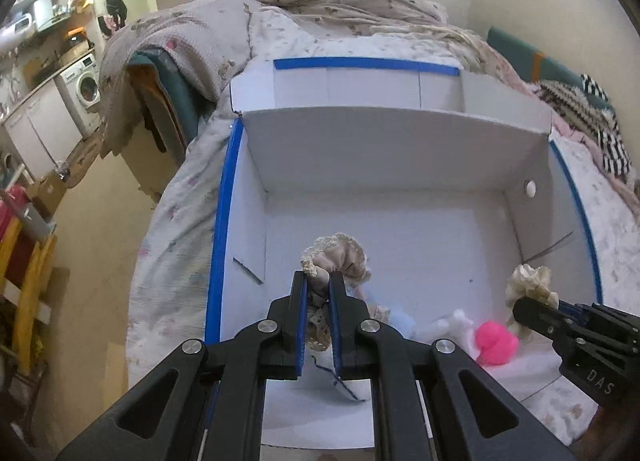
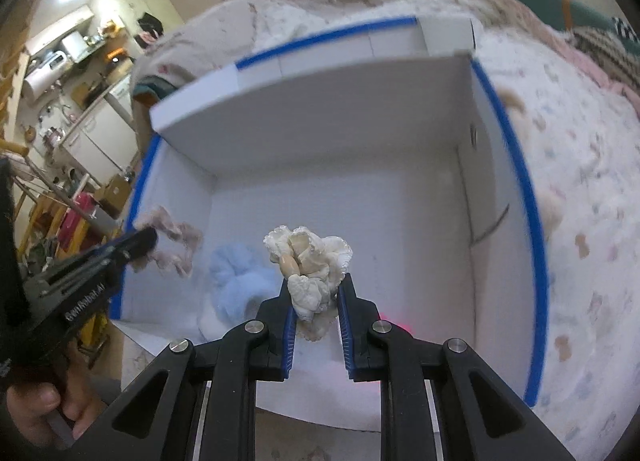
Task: Organize soft objects
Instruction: 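Carry both beige scrunchies up and over into the box with both tools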
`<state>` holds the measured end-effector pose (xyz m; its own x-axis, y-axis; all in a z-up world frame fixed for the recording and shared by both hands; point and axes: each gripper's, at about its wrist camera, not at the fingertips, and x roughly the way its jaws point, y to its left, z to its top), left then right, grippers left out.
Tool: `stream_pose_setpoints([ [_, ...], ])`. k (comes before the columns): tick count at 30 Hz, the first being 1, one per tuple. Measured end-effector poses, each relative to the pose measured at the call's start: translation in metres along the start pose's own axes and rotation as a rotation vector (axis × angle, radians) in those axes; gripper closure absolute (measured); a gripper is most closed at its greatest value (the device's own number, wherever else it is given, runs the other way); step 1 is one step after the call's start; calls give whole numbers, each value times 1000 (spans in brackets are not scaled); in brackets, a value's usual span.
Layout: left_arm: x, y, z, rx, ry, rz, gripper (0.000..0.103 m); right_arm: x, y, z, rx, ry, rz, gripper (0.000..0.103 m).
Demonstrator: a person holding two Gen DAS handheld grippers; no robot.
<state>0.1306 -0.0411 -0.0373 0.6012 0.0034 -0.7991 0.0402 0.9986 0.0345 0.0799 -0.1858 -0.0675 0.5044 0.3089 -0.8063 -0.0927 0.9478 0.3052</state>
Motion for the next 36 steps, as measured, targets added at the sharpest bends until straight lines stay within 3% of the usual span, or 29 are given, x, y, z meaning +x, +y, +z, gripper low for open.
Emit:
stream_pose_setpoints([
  [7, 12, 3, -5, -33, 59, -45, 94, 15, -9, -6, 48, 61, -16, 82],
  [19, 22, 7, -9, -49, 91, -20, 93, 23, -10, -9, 52, 99, -42, 82],
  [32, 20, 6, -11, -32, 84, -14, 93, 21, -7, -7, 46, 81, -31, 81],
  [36, 18, 7, -11, -34, 82, -11, 91, 19, -7, -6, 44, 66, -20, 74],
])
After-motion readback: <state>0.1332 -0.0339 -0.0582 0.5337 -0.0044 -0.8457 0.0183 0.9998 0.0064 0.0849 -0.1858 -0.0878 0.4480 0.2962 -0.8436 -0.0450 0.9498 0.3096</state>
